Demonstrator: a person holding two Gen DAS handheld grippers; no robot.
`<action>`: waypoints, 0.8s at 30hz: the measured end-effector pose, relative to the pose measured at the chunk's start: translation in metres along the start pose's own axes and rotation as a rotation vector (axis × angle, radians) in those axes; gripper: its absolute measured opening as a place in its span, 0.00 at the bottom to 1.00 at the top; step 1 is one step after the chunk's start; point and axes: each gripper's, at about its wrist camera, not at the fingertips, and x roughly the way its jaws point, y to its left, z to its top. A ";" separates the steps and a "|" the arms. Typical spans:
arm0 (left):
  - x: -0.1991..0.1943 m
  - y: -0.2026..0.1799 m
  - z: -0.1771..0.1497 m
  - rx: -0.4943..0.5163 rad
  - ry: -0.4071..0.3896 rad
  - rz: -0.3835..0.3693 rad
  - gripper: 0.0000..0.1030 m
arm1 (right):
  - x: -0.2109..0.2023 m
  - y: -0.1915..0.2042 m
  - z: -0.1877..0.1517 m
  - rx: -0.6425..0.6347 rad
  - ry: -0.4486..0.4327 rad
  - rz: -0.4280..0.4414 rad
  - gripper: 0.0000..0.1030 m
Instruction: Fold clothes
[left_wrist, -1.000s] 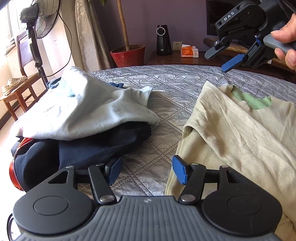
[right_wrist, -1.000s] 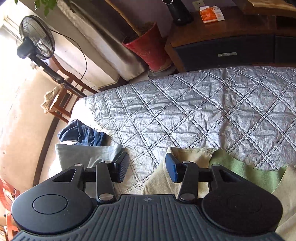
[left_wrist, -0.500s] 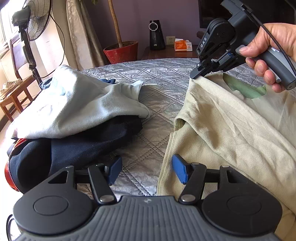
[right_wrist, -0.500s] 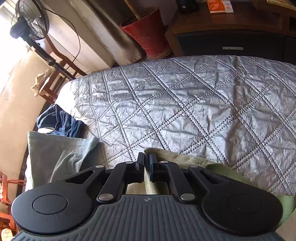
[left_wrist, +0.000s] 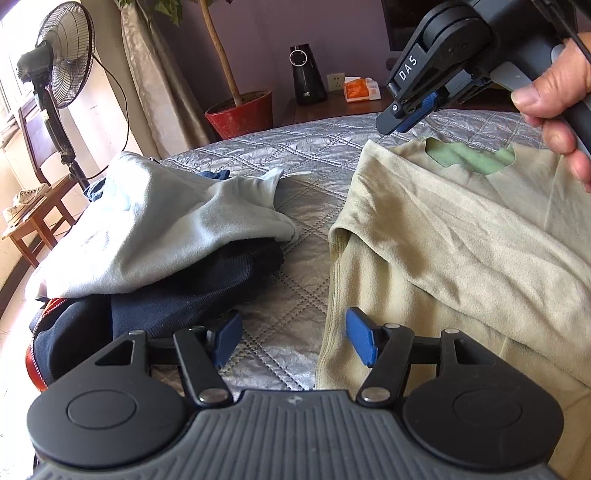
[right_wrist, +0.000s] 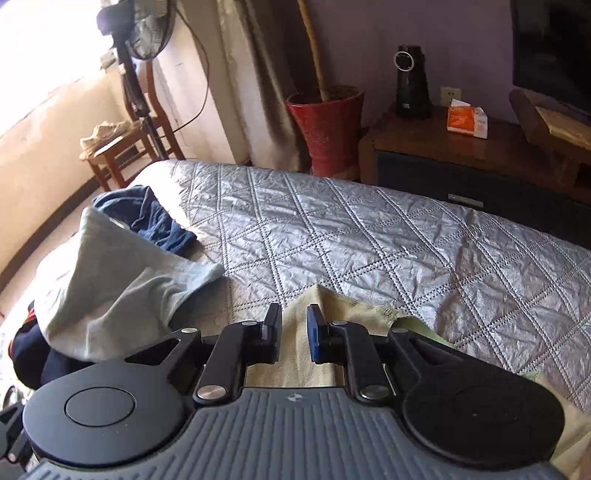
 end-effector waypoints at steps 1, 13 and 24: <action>-0.001 0.000 0.000 0.004 -0.003 0.003 0.57 | -0.001 0.022 -0.007 -0.099 0.016 0.004 0.20; -0.004 0.001 -0.003 0.026 0.005 -0.038 0.56 | 0.033 0.083 -0.028 -0.355 0.148 -0.003 0.09; -0.004 -0.003 -0.004 0.053 -0.004 -0.036 0.56 | 0.015 0.079 -0.028 -0.177 0.055 0.147 0.29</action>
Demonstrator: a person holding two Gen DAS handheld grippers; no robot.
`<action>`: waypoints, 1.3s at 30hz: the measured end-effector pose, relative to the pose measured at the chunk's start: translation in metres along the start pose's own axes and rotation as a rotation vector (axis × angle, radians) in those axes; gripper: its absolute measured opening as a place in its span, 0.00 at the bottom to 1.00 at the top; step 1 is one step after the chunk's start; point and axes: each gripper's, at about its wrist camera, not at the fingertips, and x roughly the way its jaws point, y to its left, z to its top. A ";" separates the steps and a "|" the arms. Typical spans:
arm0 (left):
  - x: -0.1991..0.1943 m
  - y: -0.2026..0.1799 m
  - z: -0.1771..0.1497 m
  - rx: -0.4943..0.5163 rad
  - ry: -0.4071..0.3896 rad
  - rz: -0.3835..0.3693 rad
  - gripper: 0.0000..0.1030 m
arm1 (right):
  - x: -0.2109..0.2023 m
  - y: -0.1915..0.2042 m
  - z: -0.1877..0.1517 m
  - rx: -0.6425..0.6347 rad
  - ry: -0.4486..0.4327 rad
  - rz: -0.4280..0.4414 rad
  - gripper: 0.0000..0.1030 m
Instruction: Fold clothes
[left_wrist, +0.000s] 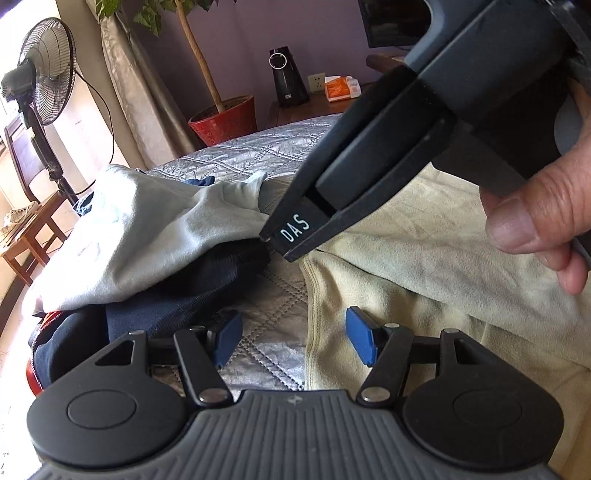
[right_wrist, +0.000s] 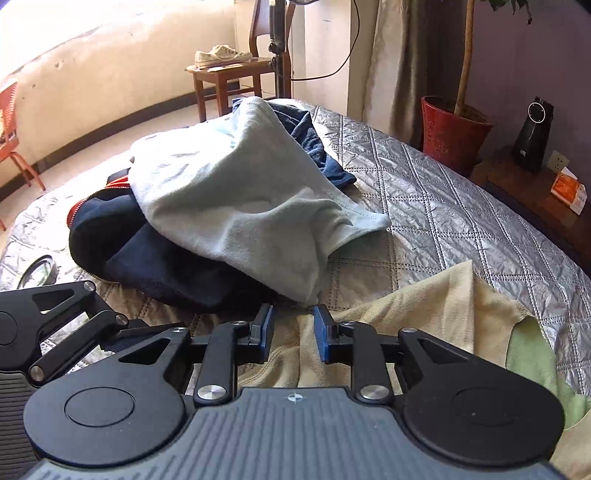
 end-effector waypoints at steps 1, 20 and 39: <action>0.000 0.000 0.000 -0.001 0.002 -0.002 0.56 | 0.005 -0.003 -0.003 0.025 0.032 -0.001 0.29; -0.006 0.025 -0.023 0.071 0.023 0.148 0.61 | -0.091 -0.017 -0.082 0.386 -0.114 -0.126 0.54; -0.083 0.039 -0.071 -0.106 0.060 0.023 0.56 | -0.264 0.035 -0.267 0.850 -0.179 -0.376 0.70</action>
